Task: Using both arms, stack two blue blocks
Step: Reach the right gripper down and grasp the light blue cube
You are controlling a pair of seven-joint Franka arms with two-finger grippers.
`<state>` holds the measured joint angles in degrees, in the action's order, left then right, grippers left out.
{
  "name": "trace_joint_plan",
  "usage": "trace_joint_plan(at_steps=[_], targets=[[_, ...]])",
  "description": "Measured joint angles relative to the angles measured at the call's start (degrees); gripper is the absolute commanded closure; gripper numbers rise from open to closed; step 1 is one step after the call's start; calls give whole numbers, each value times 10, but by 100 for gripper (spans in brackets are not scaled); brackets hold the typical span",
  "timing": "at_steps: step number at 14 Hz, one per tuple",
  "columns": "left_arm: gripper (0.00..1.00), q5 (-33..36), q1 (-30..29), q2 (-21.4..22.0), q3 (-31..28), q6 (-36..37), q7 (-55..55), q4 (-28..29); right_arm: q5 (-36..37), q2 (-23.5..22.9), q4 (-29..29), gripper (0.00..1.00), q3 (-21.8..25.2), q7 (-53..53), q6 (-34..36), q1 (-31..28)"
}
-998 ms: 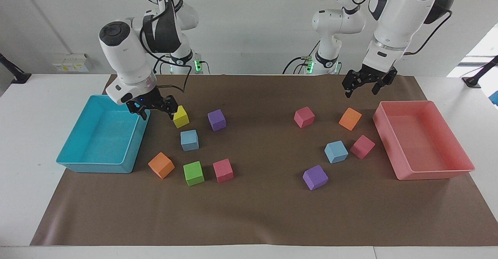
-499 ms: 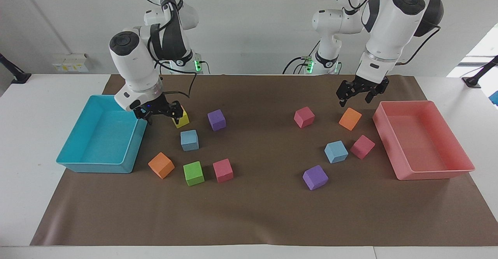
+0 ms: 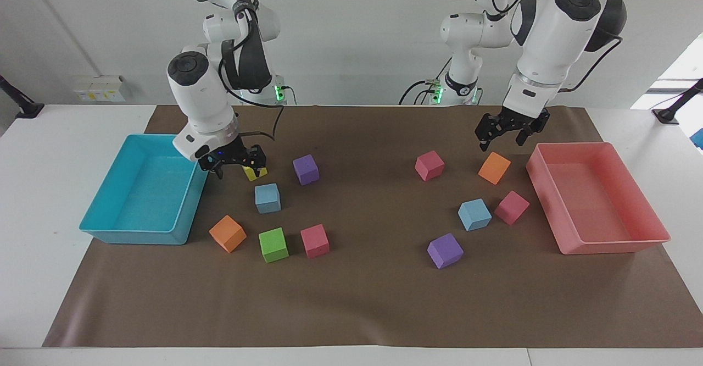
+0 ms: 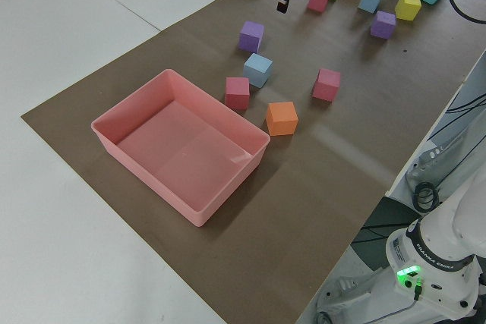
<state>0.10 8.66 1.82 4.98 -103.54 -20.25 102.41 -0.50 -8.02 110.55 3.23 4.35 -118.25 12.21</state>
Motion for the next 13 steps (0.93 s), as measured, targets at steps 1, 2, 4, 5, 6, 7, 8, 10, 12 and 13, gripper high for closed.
trace_joint_plan(at_steps=[1,2,4,5,6,7,8,10,12,13], targets=[[0,0,0,0,0,0,0,0,0,-7,1,0,0,0,-1,1],[0,0,0,0,0,0,0,0,0,-14,2,0,0,0,-2,3],[0,0,0,0,-1,0,0,0,0,-25,7,0,0,0,-13,11],[0,0,0,0,-1,0,0,0,0,-29,15,0,0,0,-28,18],[0,0,0,0,-2,0,1,-1,0,-32,26,0,0,0,-44,23],[0,0,0,2,-3,1,1,-4,0,-36,38,0,0,0,-60,26],[0,0,0,4,-4,4,2,-10,0,-41,48,0,0,0,-75,27],[0,0,0,9,-9,28,19,-37,0,-54,63,0,0,0,-98,33],[0,0,-4,13,-17,51,44,-65,0,-60,71,0,0,0,-112,36],[0,0,-9,14,-20,64,60,-78,0,-61,74,0,0,0,-113,36]])
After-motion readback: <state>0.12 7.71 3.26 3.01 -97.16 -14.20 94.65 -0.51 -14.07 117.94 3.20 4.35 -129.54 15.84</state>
